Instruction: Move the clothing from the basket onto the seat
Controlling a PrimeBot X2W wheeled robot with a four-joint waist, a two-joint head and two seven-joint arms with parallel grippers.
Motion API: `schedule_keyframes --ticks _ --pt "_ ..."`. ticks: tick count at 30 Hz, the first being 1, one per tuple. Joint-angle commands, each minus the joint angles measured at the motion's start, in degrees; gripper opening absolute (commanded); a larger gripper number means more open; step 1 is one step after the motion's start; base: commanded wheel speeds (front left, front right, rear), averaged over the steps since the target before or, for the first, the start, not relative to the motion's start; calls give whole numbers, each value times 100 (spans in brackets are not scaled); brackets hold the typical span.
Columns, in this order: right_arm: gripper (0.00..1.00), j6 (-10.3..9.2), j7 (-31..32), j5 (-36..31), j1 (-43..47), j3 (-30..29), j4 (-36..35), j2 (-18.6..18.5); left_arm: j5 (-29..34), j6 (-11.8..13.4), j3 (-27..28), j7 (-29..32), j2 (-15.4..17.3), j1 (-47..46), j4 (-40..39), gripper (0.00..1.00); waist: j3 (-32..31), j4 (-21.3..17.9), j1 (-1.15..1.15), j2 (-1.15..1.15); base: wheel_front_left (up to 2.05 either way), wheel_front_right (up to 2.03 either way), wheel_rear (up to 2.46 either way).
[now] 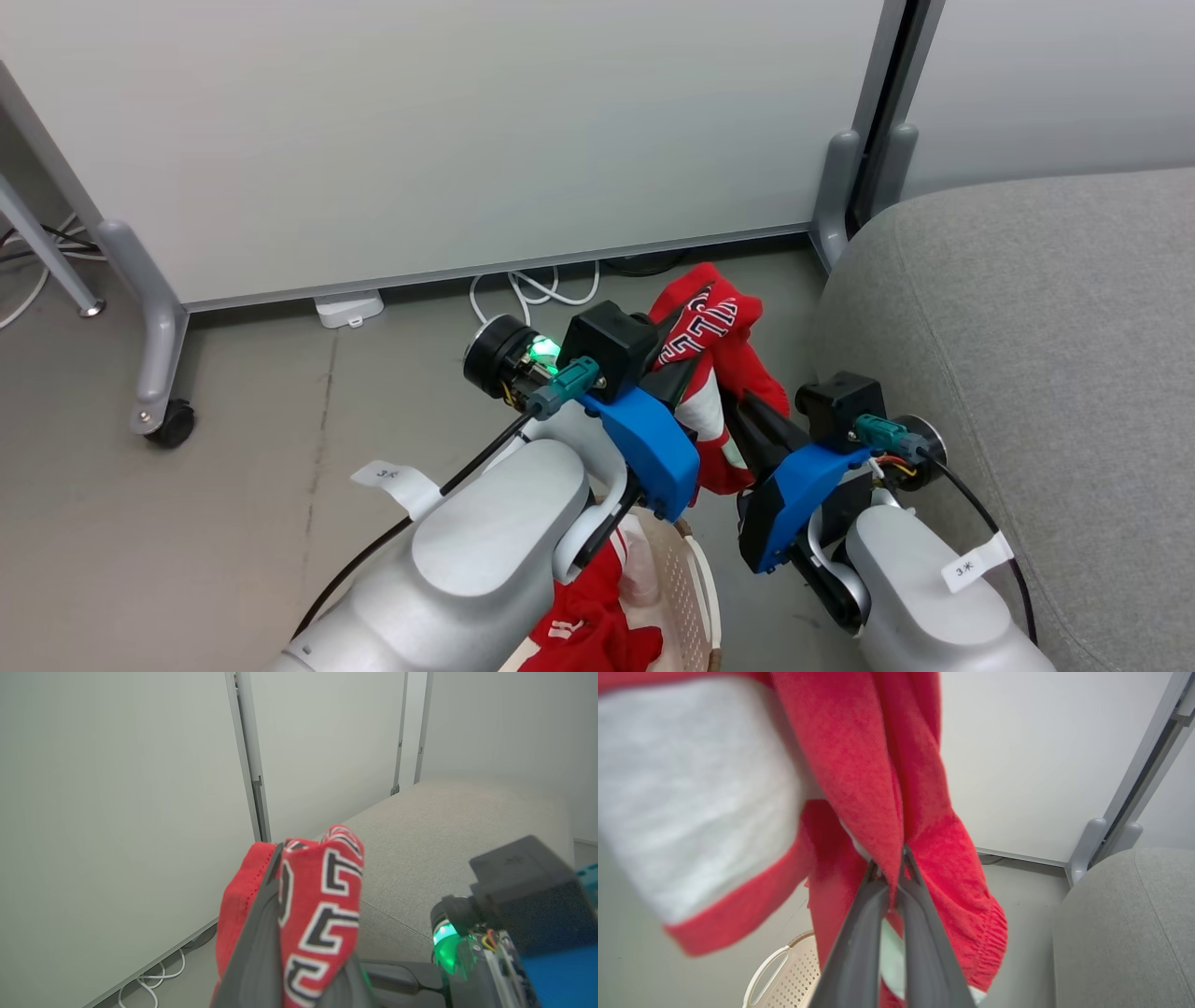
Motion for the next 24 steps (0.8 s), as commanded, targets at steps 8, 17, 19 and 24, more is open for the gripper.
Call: schedule_keyframes --ticks 8,17,19,24 --pt "0 3 -126 87 -180 -3 119 -18 -45 35 -15 -98 2 -101 130 0 -1 -19 0 0 0 0 0" --pt "0 3 -233 110 -272 -186 211 -18 -103 -99 -30 -211 67 161 144 100 16 -24 0 0 0 0 0" --pt "0 3 -249 87 -281 -249 219 -18 -110 -135 7 -235 122 257 110 100 21 -23 0 0 0 0 0" --pt "0 3 -301 23 -312 -442 210 -17 -101 -137 177 -291 302 552 -59 100 20 -19 0 0 0 0 0"
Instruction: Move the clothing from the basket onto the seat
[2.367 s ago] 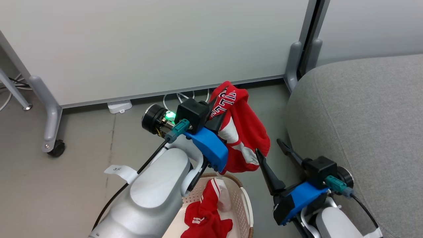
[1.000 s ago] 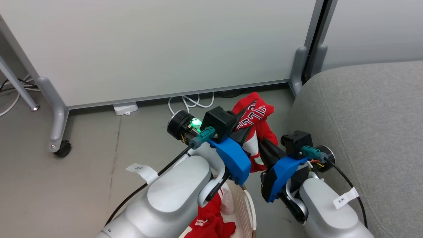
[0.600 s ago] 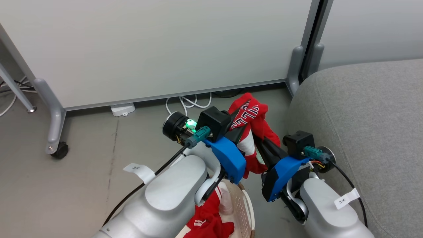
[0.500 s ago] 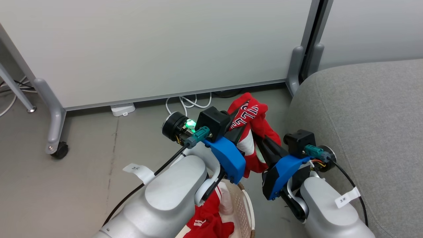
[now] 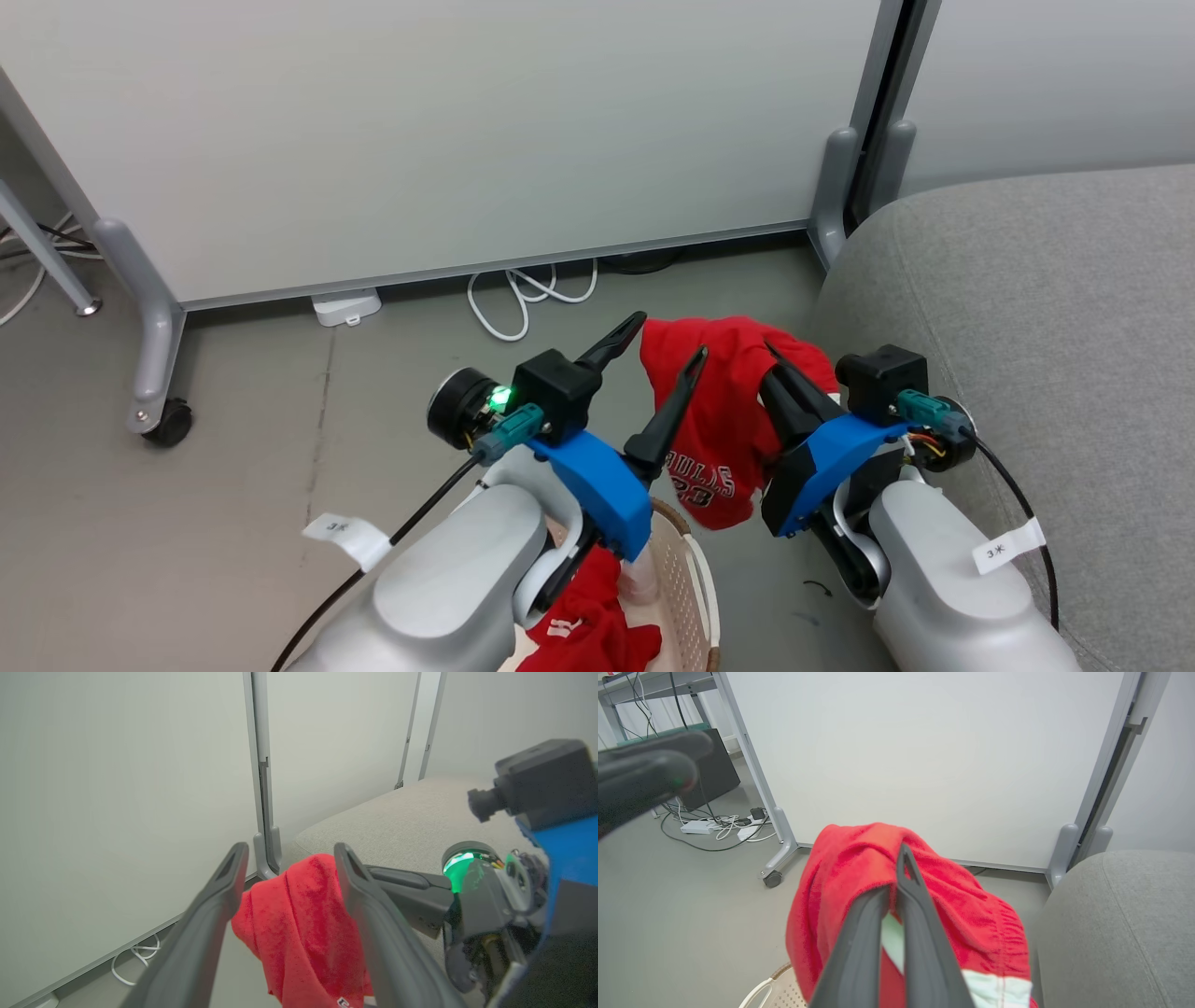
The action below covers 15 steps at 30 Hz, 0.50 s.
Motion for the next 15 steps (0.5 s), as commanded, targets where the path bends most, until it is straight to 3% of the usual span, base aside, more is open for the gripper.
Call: schedule_keyframes --ticks 1,9,15 --pt "0 3 -51 -30 -98 -51 -20 -16 28 15 83 -37 90 127 -72 100 -6 0 0 0 0 0 0" --pt "0 3 -78 -96 37 -271 -249 -16 458 124 1200 -42 505 1118 -1114 100 -3 -67 0 0 0 0 0" --pt "0 3 -79 -154 147 -389 -471 -16 1009 -8 2209 -42 615 2053 -1867 100 14 -182 0 0 0 0 0"
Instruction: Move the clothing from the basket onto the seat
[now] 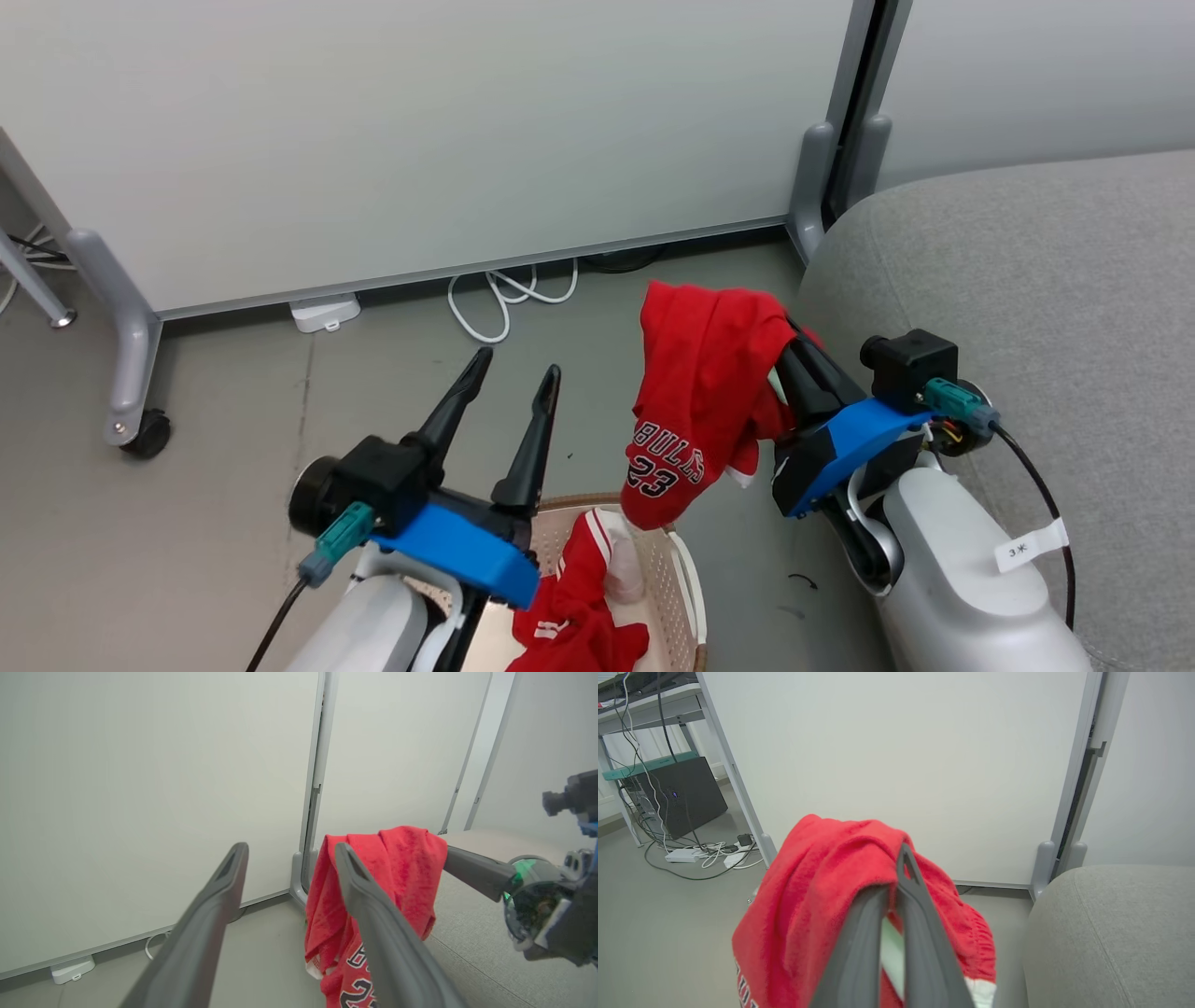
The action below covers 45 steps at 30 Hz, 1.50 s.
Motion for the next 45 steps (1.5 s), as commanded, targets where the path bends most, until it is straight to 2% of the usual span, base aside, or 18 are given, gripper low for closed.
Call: schedule_keyframes --ticks 1,7,15,22,37,45 --pt "0 3 -17 -52 96 -30 -76 -16 157 -65 223 -24 12 248 -129 100 2 -44 0 0 0 0 0" --pt "0 3 90 -126 255 -133 -311 -16 630 -173 1086 -21 -101 929 -352 100 -1 -214 0 0 0 0 0" --pt "0 3 270 -198 474 -247 -699 -15 1117 -311 1918 -21 -209 1554 -427 100 74 -595 0 0 0 0 0" --pt "0 3 369 -195 602 -320 -958 -16 1342 -437 2210 -20 -346 1733 -466 100 194 -961 0 0 0 0 0" --pt "0 3 462 -97 830 -359 -1351 -14 1691 -603 2328 -22 -409 1501 -440 100 533 -2181 0 0 0 0 0" --pt "0 3 435 -56 974 -400 -1435 -14 1737 -624 2280 -22 -363 1411 -442 100 626 -2486 0 0 0 0 0"
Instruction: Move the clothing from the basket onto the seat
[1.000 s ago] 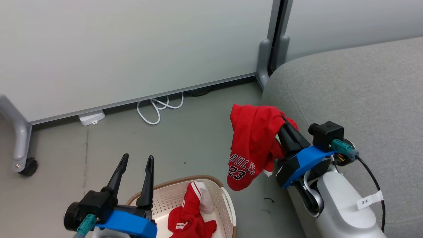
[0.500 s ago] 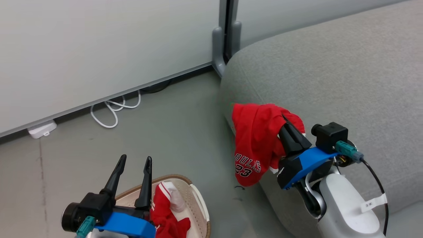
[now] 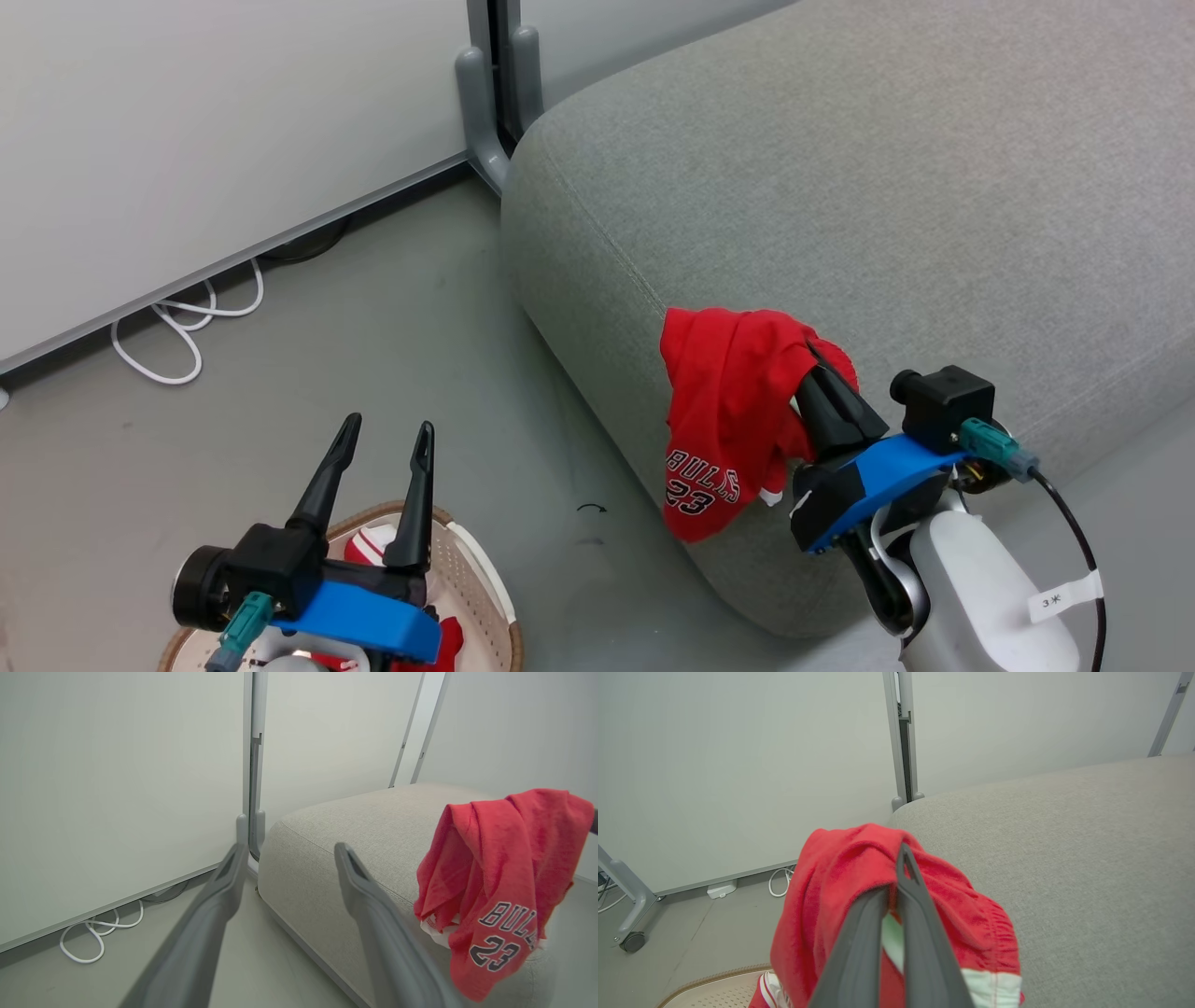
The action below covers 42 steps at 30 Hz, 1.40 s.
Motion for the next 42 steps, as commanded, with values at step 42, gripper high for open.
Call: schedule_keyframes --ticks 42 --pt "0 3 -203 -1419 -4355 -5054 2212 -1350 287 -29 -1114 -17 1107 -1704 -1492 100 3567 1293 0 0 0 0 0"
